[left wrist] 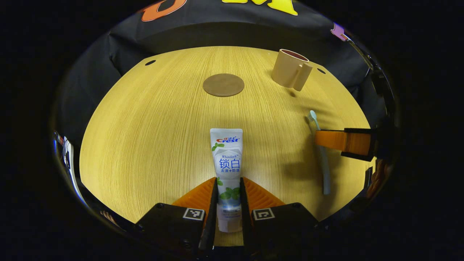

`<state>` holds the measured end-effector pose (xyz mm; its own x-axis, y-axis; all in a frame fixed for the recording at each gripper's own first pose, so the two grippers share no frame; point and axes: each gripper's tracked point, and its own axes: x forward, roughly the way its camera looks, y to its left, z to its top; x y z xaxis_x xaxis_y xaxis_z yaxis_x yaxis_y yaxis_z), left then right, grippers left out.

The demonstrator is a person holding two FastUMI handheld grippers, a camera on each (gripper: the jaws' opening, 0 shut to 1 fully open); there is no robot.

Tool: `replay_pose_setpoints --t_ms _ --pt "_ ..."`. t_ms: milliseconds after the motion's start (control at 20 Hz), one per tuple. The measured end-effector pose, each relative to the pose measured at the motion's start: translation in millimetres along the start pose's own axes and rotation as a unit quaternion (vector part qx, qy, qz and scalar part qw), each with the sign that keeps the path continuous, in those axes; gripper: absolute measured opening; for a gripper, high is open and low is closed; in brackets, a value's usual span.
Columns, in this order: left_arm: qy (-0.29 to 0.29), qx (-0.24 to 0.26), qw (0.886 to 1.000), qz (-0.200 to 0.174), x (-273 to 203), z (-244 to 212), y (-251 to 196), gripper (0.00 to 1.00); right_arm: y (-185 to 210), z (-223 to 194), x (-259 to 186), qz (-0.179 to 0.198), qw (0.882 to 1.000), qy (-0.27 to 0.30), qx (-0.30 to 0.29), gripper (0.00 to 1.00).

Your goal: Put the toothbrush and toothpaste on the desktop into the cup, then pick up the cup and place it on the coaster on the desktop.

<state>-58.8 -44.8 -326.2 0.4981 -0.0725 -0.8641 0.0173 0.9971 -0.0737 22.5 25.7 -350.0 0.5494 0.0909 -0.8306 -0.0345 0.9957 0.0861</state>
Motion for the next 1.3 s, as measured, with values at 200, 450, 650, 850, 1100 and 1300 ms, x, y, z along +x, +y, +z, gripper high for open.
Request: replay_pose_setpoints --t_ms 200,450,650,850,1100,1300 --pt "-0.009 -0.003 1.0 -0.001 -11 3 3 0.34 0 11 -15 0.004 1.0 -0.023 0.0 0.0" --pt "-0.029 -0.009 1.0 -0.005 -27 16 4 0.34 4 43 -46 0.008 0.997 -0.071 0.006 0.0" --pt "-0.042 -0.009 0.999 -0.002 -35 30 6 0.34 15 102 -74 0.013 0.991 -0.136 0.011 0.0" --pt "-0.067 -0.01 0.998 -0.003 -46 54 9 0.34 30 178 -105 0.02 0.976 -0.217 0.005 0.0" --pt "-0.082 -0.029 0.996 -0.011 -49 72 11 0.35 47 252 -123 0.028 0.949 -0.313 -0.021 0.0" --pt "-0.094 -0.035 0.995 -0.004 -42 81 20 0.34 55 299 -127 0.04 0.92 -0.389 -0.026 0.0"
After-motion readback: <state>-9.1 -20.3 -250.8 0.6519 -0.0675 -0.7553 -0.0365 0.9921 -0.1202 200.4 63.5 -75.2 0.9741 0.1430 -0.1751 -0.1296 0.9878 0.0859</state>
